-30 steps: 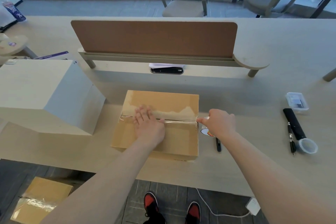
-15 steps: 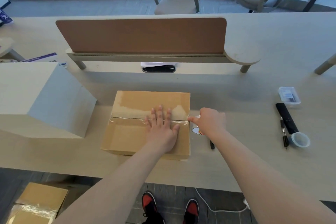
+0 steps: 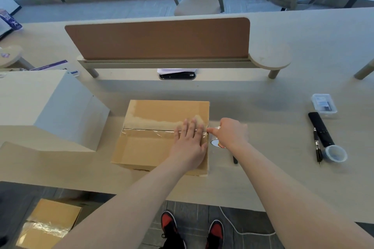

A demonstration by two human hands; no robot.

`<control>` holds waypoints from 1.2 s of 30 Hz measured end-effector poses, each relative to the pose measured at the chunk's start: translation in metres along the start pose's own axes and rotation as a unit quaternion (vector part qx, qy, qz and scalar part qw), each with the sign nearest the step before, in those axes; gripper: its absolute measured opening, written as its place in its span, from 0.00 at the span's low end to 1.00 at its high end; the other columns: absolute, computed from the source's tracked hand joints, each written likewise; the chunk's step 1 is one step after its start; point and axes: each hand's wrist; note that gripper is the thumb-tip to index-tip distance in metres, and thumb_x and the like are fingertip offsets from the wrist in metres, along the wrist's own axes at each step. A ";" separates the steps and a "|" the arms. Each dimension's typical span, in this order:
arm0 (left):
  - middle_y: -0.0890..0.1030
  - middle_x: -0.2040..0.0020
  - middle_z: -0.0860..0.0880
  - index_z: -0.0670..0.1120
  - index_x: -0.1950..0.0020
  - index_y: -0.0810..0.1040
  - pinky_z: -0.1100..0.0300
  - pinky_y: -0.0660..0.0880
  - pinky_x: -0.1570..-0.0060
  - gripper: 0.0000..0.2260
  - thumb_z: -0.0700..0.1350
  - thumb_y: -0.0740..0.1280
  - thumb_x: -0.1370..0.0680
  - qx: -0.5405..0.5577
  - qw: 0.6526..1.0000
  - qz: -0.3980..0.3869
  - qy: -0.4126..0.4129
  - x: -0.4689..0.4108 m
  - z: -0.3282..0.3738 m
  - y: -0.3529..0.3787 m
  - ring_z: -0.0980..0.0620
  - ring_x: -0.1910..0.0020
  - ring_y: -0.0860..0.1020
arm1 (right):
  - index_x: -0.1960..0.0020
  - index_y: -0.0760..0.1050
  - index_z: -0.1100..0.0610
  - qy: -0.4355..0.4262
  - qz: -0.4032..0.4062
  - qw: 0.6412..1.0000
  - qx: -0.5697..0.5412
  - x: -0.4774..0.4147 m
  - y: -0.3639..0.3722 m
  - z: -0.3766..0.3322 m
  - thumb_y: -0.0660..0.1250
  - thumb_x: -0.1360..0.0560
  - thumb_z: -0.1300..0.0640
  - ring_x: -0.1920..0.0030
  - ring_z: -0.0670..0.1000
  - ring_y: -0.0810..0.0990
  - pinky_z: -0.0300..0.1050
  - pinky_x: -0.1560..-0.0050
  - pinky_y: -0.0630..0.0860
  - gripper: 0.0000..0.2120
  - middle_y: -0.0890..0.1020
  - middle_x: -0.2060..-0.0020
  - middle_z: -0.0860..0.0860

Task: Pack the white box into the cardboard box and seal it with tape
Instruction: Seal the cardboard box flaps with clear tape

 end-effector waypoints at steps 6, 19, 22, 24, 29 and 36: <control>0.33 0.21 0.53 0.51 0.20 0.36 0.43 0.36 0.24 0.30 0.58 0.45 0.17 -0.009 1.000 -0.013 0.024 0.000 -0.001 0.009 0.51 0.23 0.31 | 0.63 0.67 0.54 0.020 -0.014 0.998 -0.059 -0.002 0.007 0.004 0.65 0.28 0.31 0.61 0.54 0.79 0.47 0.64 0.64 0.26 0.79 0.66 0.50; 0.36 0.20 0.51 0.49 0.20 0.38 0.41 0.38 0.25 0.33 0.58 0.50 0.19 -0.014 1.000 0.015 -0.017 0.000 0.015 0.011 0.49 0.22 0.34 | 0.65 0.65 0.54 0.062 -0.081 0.918 -0.383 -0.006 0.023 0.025 0.70 0.25 0.46 0.69 0.49 0.65 0.45 0.68 0.62 0.19 0.67 0.72 0.47; 0.35 0.20 0.52 0.51 0.20 0.37 0.41 0.38 0.25 0.31 0.57 0.48 0.19 -0.012 0.999 0.030 -0.033 -0.003 0.019 0.017 0.50 0.22 0.34 | 0.62 0.70 0.58 0.047 -0.080 0.930 -0.357 -0.005 0.025 0.031 0.67 0.23 0.51 0.66 0.51 0.67 0.44 0.66 0.64 0.14 0.69 0.69 0.50; 0.33 0.21 0.52 0.51 0.20 0.36 0.41 0.37 0.25 0.31 0.56 0.47 0.18 -0.012 0.999 0.032 -0.034 -0.004 0.019 0.020 0.50 0.22 0.33 | 0.61 0.71 0.59 0.045 -0.082 0.936 -0.340 -0.006 0.029 0.028 0.67 0.22 0.50 0.66 0.53 0.69 0.43 0.67 0.68 0.15 0.70 0.69 0.51; 0.30 0.22 0.53 0.52 0.21 0.33 0.41 0.34 0.26 0.30 0.56 0.46 0.18 -0.013 0.999 0.022 -0.030 -0.005 0.018 0.024 0.50 0.24 0.30 | 0.60 0.74 0.57 0.041 -0.084 0.959 -0.269 -0.015 0.039 0.019 0.66 0.23 0.49 0.63 0.56 0.75 0.49 0.56 0.77 0.13 0.75 0.70 0.50; 0.29 0.23 0.52 0.51 0.22 0.31 0.41 0.34 0.26 0.30 0.55 0.45 0.18 -0.033 0.999 -0.007 -0.028 -0.009 0.015 0.024 0.49 0.24 0.29 | 0.65 0.71 0.51 0.054 -0.106 0.947 -0.298 -0.016 0.048 0.023 0.66 0.22 0.46 0.63 0.54 0.76 0.53 0.55 0.82 0.16 0.74 0.69 0.49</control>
Point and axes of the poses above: each hand's wrist, its own x-axis away from the middle knuckle, its own y-axis out of the palm, z = x × y
